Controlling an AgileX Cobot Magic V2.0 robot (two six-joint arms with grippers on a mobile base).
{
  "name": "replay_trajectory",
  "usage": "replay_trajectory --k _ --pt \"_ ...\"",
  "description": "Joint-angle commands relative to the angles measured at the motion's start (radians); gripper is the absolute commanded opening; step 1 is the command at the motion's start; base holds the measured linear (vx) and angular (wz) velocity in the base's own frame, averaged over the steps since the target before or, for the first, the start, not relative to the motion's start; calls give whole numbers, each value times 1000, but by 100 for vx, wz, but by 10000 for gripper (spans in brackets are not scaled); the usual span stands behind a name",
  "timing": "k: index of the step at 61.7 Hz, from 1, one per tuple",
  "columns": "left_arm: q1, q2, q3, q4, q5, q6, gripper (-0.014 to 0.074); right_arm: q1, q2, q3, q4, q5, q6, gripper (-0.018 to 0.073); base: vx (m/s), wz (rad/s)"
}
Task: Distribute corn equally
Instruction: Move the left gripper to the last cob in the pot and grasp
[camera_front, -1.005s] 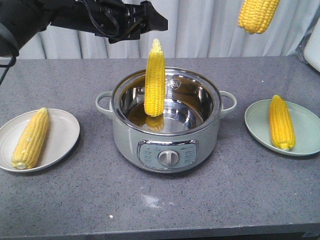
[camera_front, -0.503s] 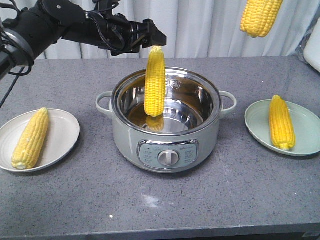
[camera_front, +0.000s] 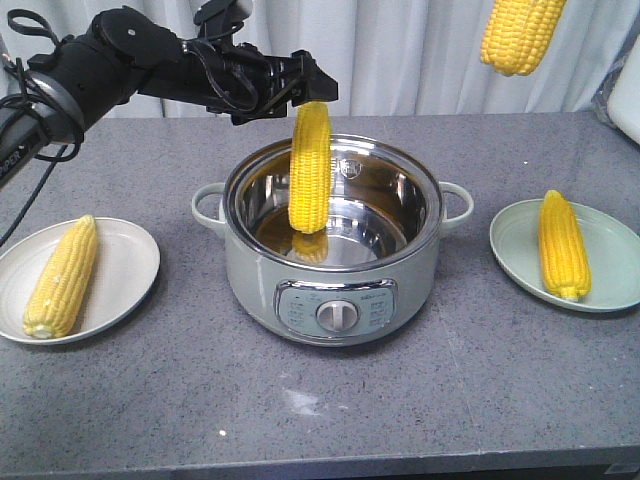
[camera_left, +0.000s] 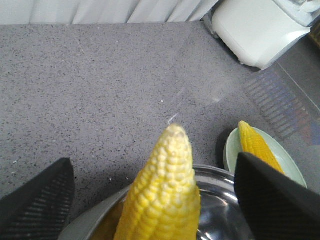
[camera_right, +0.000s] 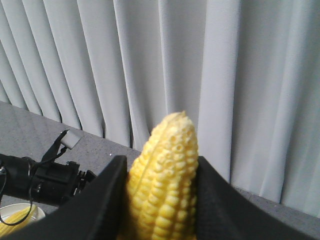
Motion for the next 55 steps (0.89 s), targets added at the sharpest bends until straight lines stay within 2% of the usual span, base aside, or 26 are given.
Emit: replay_trajectory --k 1,12,21,55 --pt "-5 -62 -35 -62 -53 14 608 -5 -36 -26 41 -47 1 7 0 0" --pt "-11 -62 -35 -95 -69 24 606 -5 -36 -26 41 -47 1 7 0 0" --pt "-32 -62 -35 -95 -74 66 599 -5 -36 -26 41 -47 1 7 0 0" --pt "-35 -62 -35 -91 -82 65 589 -5 -36 -26 41 -33 9 7 0 0"
